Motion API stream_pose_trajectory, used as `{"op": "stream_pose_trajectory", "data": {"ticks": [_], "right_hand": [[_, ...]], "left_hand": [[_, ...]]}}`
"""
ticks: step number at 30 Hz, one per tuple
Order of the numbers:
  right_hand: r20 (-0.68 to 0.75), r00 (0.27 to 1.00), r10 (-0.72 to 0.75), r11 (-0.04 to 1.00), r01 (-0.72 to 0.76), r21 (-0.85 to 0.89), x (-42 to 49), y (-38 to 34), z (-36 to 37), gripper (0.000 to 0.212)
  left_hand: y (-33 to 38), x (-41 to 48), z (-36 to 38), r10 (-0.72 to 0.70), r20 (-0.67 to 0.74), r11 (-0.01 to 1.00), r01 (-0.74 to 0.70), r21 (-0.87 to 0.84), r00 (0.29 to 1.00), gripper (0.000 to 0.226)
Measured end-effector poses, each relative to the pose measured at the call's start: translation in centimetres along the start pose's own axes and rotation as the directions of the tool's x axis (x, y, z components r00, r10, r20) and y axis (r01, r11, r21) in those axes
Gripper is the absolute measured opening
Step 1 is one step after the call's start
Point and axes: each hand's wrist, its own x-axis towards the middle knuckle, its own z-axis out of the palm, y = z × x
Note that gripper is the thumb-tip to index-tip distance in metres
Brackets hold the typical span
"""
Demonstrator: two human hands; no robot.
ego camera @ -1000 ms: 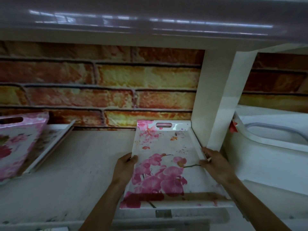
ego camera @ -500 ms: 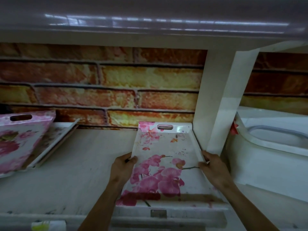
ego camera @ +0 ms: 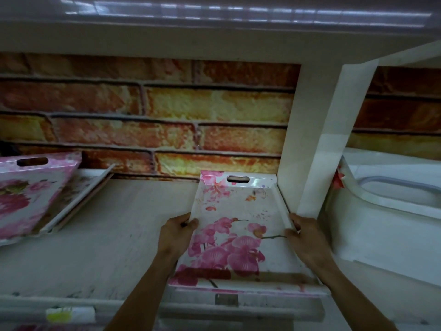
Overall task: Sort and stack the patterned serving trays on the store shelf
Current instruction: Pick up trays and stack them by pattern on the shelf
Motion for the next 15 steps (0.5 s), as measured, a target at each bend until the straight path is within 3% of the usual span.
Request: {"op": "stream_pose_trajectory", "data": {"ticks": [8,15], "right_hand": [[0.05,0.993,0.104,0.989,-0.098,-0.11,0.2,1.5,0.5,0.05],[0.058,0.993,0.104,0.992,-0.099,-0.079,0.2,1.5,0.5,0.05]], "left_hand": [[-0.3,0.0,0.6,0.127,0.0,0.967,-0.124,0.221,0.992,0.029],[-0.5,0.0,0.5,0.144,0.007,0.966,-0.142,0.214,0.99,0.026]]}}
